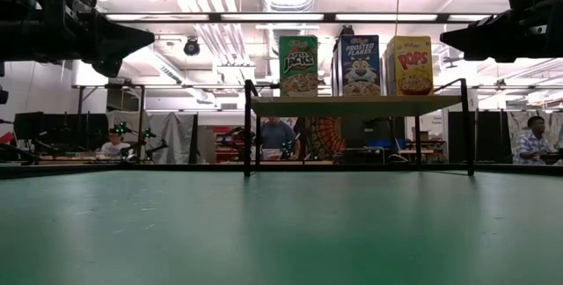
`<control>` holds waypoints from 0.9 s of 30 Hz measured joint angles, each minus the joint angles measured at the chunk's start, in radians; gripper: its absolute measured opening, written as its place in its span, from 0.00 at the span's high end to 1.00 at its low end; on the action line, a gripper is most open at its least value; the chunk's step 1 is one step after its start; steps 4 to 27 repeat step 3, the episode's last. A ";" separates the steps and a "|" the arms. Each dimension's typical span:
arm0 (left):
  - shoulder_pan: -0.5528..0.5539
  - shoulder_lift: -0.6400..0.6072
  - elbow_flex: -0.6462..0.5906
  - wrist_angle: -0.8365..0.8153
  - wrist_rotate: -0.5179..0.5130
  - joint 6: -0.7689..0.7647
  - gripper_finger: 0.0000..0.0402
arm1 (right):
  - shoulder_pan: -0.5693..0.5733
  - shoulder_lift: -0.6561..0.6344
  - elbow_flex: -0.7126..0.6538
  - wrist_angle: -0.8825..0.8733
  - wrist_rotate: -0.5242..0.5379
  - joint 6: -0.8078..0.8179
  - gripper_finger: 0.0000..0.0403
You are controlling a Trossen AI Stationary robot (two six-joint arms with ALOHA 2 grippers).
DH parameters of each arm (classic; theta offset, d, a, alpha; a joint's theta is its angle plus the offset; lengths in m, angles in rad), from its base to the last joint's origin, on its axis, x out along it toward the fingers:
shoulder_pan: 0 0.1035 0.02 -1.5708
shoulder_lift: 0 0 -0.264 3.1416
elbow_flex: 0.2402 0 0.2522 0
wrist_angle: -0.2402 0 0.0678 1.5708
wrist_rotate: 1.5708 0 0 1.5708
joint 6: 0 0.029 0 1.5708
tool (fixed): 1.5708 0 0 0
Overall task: Stack cereal on shelf
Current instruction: Return to Home Position
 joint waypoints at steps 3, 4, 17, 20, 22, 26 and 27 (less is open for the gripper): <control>0.000 0.000 0.000 0.000 0.000 0.000 1.00 | 0.000 0.000 0.000 0.000 0.000 0.000 0.97; 0.000 0.000 0.000 0.000 0.000 0.000 1.00 | 0.000 0.000 0.000 0.000 0.000 0.000 0.97; 0.000 0.000 0.000 0.000 0.000 0.000 1.00 | 0.000 0.000 0.000 0.000 0.000 0.000 0.97; 0.000 0.000 0.000 0.000 0.000 0.000 1.00 | 0.000 0.000 0.000 0.000 0.000 0.000 0.97; 0.000 0.000 0.000 0.000 0.000 0.000 1.00 | 0.000 0.000 0.000 0.000 0.000 0.000 0.97; 0.000 0.000 0.000 0.000 0.000 0.000 1.00 | 0.000 0.000 0.000 0.000 0.000 0.000 0.97; 0.000 0.000 0.000 0.000 0.000 0.000 1.00 | 0.000 0.000 0.000 0.000 0.000 0.000 0.97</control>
